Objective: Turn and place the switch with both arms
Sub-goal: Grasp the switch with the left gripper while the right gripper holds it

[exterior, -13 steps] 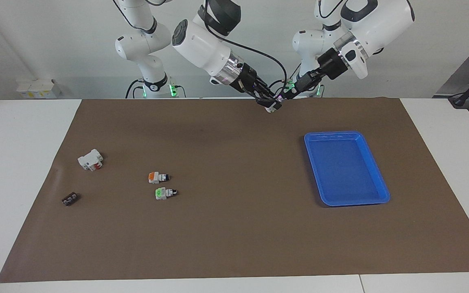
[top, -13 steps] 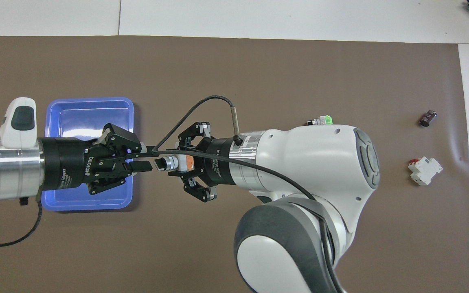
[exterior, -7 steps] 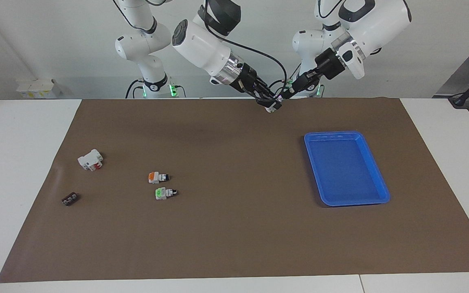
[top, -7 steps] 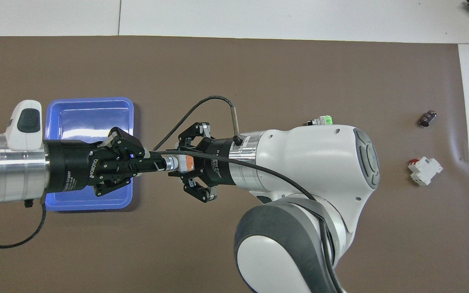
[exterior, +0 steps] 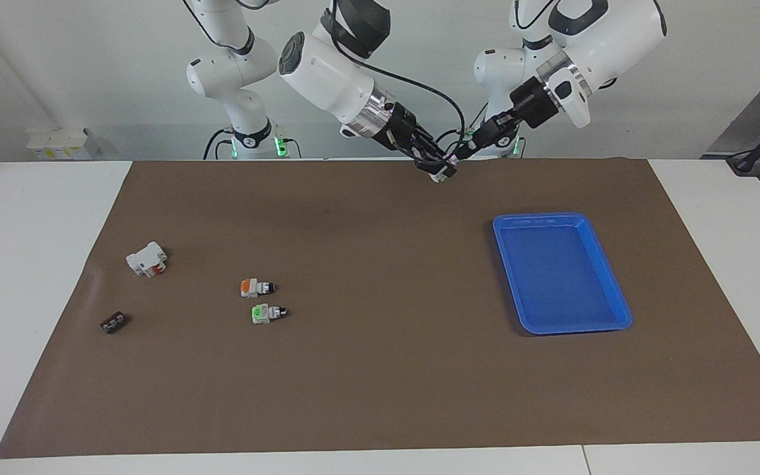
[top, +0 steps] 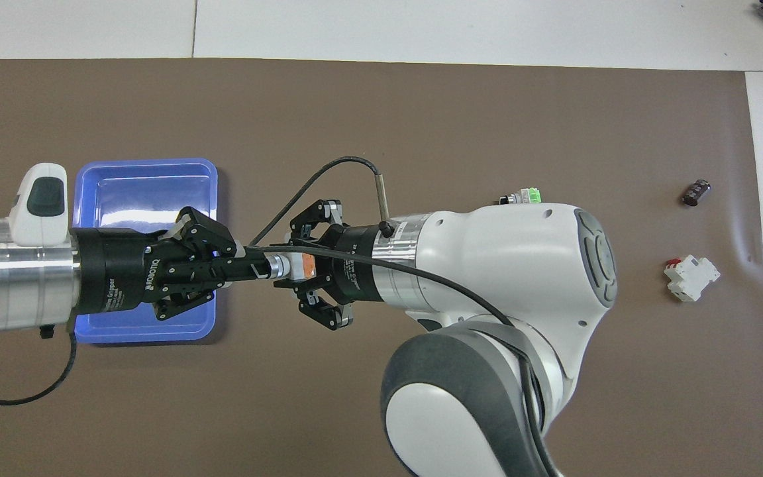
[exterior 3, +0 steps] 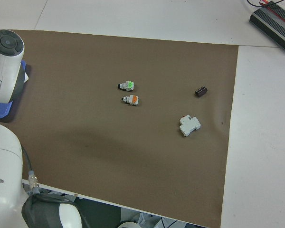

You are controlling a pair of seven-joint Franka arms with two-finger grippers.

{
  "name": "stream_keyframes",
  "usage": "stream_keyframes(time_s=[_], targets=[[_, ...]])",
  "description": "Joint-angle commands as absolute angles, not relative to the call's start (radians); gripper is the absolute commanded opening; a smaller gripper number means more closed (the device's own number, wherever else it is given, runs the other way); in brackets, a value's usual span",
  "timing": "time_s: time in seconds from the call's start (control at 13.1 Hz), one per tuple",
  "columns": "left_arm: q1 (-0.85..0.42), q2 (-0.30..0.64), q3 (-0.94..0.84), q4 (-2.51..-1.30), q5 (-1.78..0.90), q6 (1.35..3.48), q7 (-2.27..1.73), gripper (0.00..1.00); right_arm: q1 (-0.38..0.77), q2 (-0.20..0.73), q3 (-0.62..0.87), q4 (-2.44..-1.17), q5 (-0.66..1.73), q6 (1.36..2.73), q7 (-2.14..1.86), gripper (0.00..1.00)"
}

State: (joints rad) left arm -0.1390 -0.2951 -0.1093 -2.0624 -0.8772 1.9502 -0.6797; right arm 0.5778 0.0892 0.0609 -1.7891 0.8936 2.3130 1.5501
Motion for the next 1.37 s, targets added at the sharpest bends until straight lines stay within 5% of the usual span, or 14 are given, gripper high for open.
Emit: stream_keyframes(time_s=[0.0,0.38,0.46,0.53,1.29], targets=[[-0.15,-0.33,-0.106,-2.114,-0.897,1.986,-0.686,0.25,0.566,0.08,0.064,-1.793,0.902,2.295,1.559,0.0],[-0.161,-0.319,-0.106,-2.108,-0.896,2.006,-0.681,0.25,0.566,0.08,0.064,-1.793,0.902,2.295,1.56,0.0],[-0.161,-0.319,-0.106,-2.106,-0.897,2.003,-0.678,0.04,0.566,0.08,0.064,-1.793,0.902,2.295,1.56,0.0],[-0.163,-0.318,-0.106,-2.102,-0.897,2.003,-0.678,0.0,0.566,0.08,0.066,-1.793,0.902,2.295,1.562,0.0],[-0.158,-0.316,-0.1,-2.086,-0.885,2.014,-0.328,0.0,0.568,0.08,0.064,-1.793,0.902,2.289,1.562,0.0]])
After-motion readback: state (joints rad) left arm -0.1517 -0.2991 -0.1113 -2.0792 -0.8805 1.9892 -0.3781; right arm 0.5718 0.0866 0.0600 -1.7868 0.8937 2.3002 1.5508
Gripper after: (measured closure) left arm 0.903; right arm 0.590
